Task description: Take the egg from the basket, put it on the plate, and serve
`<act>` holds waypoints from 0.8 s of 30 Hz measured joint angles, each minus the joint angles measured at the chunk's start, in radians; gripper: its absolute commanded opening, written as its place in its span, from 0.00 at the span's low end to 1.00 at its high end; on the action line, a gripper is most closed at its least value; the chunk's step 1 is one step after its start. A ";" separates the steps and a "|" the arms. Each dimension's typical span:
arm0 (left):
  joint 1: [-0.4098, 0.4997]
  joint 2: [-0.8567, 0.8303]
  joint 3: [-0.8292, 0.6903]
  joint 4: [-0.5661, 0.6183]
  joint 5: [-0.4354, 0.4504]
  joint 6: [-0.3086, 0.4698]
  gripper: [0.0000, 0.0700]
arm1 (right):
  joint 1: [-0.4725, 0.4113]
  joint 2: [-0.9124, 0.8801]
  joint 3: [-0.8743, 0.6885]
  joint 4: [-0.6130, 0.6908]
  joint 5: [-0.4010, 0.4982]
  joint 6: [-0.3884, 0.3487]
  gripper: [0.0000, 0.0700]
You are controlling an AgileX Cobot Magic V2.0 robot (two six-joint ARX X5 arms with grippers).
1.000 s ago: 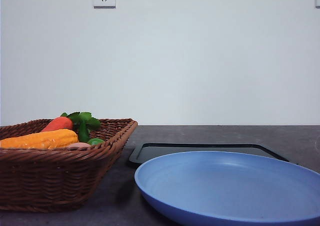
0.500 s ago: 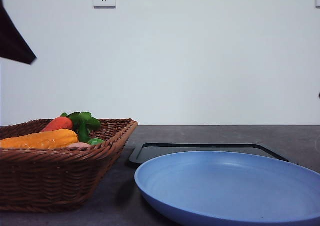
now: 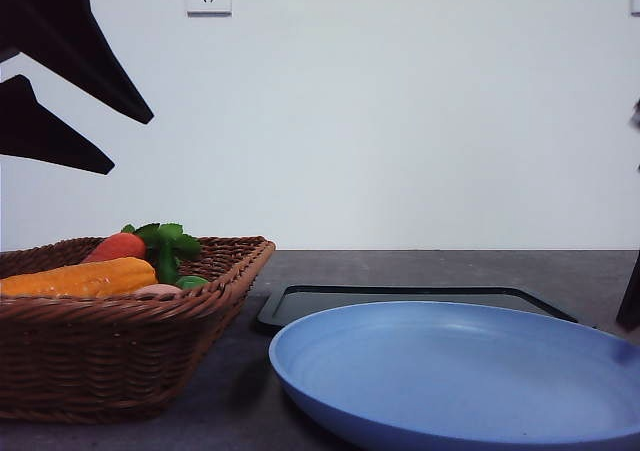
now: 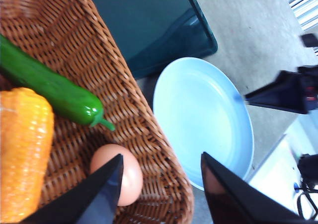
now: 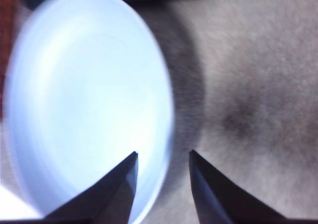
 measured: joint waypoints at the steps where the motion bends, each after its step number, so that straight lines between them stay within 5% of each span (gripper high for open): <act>1: -0.003 0.000 0.000 0.003 0.000 -0.003 0.47 | 0.006 0.019 0.000 0.014 0.001 0.000 0.29; 10: -0.007 0.000 0.000 0.008 0.000 -0.016 0.47 | 0.035 0.108 0.000 0.082 0.001 0.000 0.00; 24: -0.038 0.005 0.000 -0.011 -0.007 -0.085 0.66 | 0.003 -0.119 0.000 0.036 0.006 0.069 0.00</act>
